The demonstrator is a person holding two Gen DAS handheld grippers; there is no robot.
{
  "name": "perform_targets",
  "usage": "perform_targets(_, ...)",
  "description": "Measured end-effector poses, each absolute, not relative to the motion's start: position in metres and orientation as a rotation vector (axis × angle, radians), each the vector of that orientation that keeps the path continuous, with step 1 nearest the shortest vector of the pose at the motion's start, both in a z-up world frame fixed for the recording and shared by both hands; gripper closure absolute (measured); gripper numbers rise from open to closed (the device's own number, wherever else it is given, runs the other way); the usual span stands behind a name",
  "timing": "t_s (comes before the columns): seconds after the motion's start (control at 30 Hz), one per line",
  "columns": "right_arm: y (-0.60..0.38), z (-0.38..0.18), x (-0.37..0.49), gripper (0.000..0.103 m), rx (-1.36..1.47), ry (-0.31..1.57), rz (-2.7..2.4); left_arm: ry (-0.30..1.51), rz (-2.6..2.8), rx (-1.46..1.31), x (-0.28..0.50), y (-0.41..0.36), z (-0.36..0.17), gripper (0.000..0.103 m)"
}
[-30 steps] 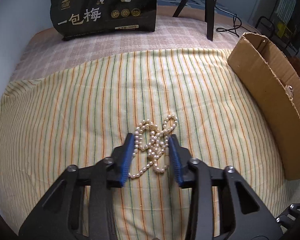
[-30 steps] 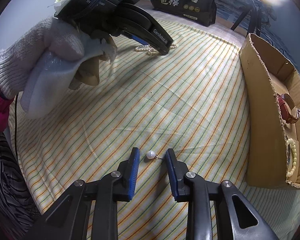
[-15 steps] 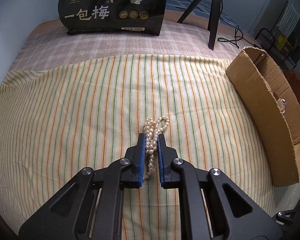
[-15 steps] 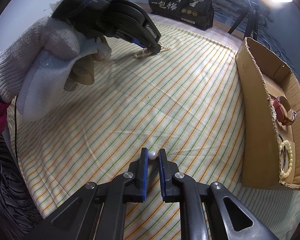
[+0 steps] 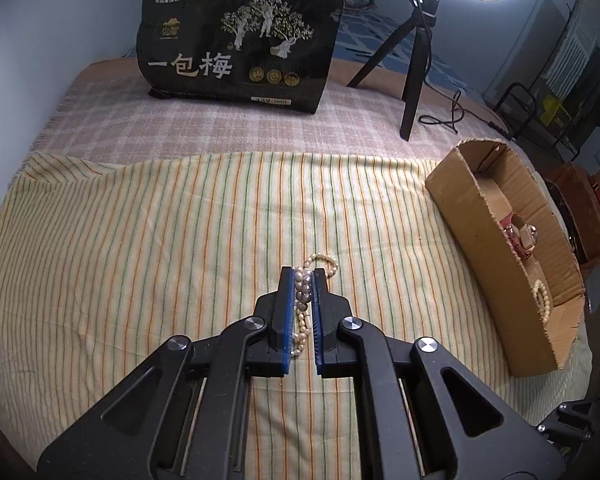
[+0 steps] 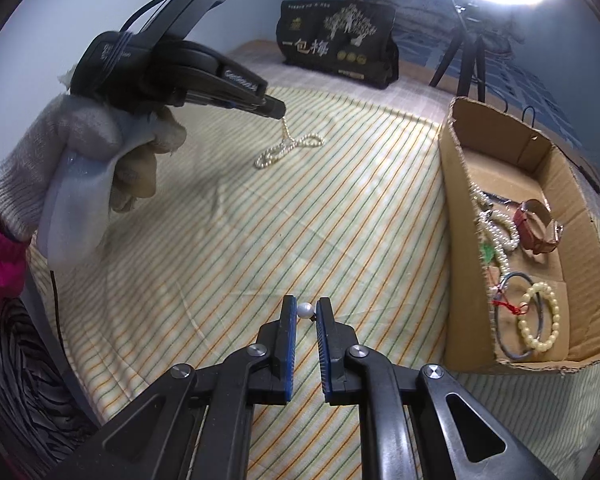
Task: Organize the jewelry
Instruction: 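Lift and carry the pearl necklace and earring over the box with both tools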
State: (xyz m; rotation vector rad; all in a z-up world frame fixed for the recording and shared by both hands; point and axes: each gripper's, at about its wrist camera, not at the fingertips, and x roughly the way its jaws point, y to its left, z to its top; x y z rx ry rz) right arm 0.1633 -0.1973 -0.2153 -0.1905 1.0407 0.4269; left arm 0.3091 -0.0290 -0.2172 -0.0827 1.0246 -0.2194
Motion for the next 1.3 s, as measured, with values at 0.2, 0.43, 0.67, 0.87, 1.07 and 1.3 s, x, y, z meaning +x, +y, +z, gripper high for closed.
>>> perform_targets(0.2, -0.199, -0.207, 0.160, 0.095, -0.181, 1.023, 0.425, 1.005, -0.223, -0.102, 0.306, -0.021, -0.208, 0.097)
perform_targets(0.43, -0.199, -0.196, 0.157, 0.095, -0.180, 0.997, 0.427, 0.956, -0.238, -0.154, 0.304, -0.016, -0.188, 0.097)
perform_targets(0.67, -0.207, -0.180, 0.161, 0.095, -0.152, 0.963, 0.417, 0.878, -0.287, -0.208, 0.297, -0.016, -0.150, 0.097)
perform_targets(0.87, -0.217, -0.160, 0.165, 0.095, -0.126, 0.924, 0.407, 0.832, -0.319, -0.224, 0.290, -0.020, -0.125, 0.098)
perform_targets(1.07, -0.235, -0.141, 0.171, 0.095, -0.096, 0.887, 0.381, 0.799, -0.353, -0.229, 0.284, -0.029, -0.104, 0.098)
perform_targets(1.3, -0.263, -0.126, 0.179, 0.095, -0.057, 0.853, 0.325, 0.757, -0.397, -0.220, 0.287, -0.047, -0.074, 0.098)
